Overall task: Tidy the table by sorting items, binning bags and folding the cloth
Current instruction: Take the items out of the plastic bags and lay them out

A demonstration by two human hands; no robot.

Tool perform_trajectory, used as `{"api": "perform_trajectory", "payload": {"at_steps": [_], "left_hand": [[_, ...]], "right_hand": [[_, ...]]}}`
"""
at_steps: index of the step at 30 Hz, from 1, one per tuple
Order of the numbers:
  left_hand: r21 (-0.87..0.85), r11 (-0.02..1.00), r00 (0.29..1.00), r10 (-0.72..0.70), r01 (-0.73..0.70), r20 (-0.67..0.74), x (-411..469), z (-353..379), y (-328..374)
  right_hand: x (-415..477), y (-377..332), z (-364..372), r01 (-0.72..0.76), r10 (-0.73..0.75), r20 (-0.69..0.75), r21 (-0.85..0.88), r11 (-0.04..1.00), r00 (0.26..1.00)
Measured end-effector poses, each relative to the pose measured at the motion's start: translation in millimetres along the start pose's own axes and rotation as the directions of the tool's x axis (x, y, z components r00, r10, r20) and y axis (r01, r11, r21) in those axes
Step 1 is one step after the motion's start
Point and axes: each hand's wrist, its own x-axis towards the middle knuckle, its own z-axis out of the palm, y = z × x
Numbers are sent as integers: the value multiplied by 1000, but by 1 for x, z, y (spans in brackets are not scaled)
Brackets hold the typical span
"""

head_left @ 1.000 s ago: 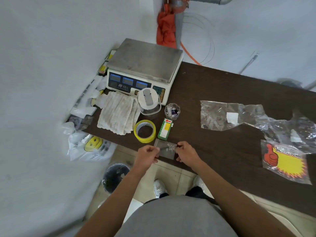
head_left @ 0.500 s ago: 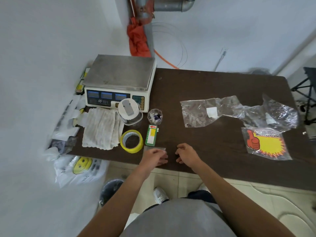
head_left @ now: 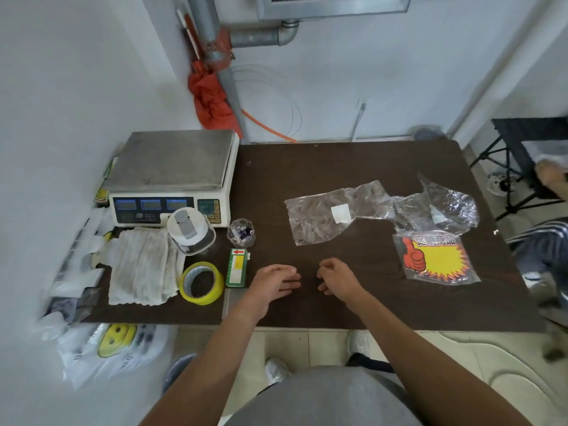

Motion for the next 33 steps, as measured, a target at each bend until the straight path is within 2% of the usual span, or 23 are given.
{"api": "perform_trajectory", "payload": {"at_steps": [7, 12, 15, 19, 23, 30, 33], "left_hand": [[55, 998, 999, 12, -14, 29, 16, 52, 17], [96, 995, 999, 5, -8, 32, 27, 94, 23], [133, 991, 1000, -1, -2, 21, 31, 120, 22], [150, 989, 1000, -3, 2, 4, 37, 151, 22], [203, 979, 1000, -10, 7, 16, 42, 177, 23], [325, 945, 1000, 4, -12, 25, 53, 231, 22], [351, 936, 1000, -15, 9, 16, 57, 253, 18]], "right_hand": [[9, 13, -66, 27, -22, -103, 53, 998, 994], [12, 29, -116, 94, -107, -156, -85, 992, 982], [10, 39, -150, 111, -132, -220, -107, 988, 966], [13, 57, -198, 45, -88, -336, -132, 990, 938], [21, 76, -235, -54, 9, -357, -117, 992, 934], [14, 104, -281, -99, -26, -437, -261, 960, 899], [13, 114, -292, -108, -7, -436, -238, 965, 900]]}}
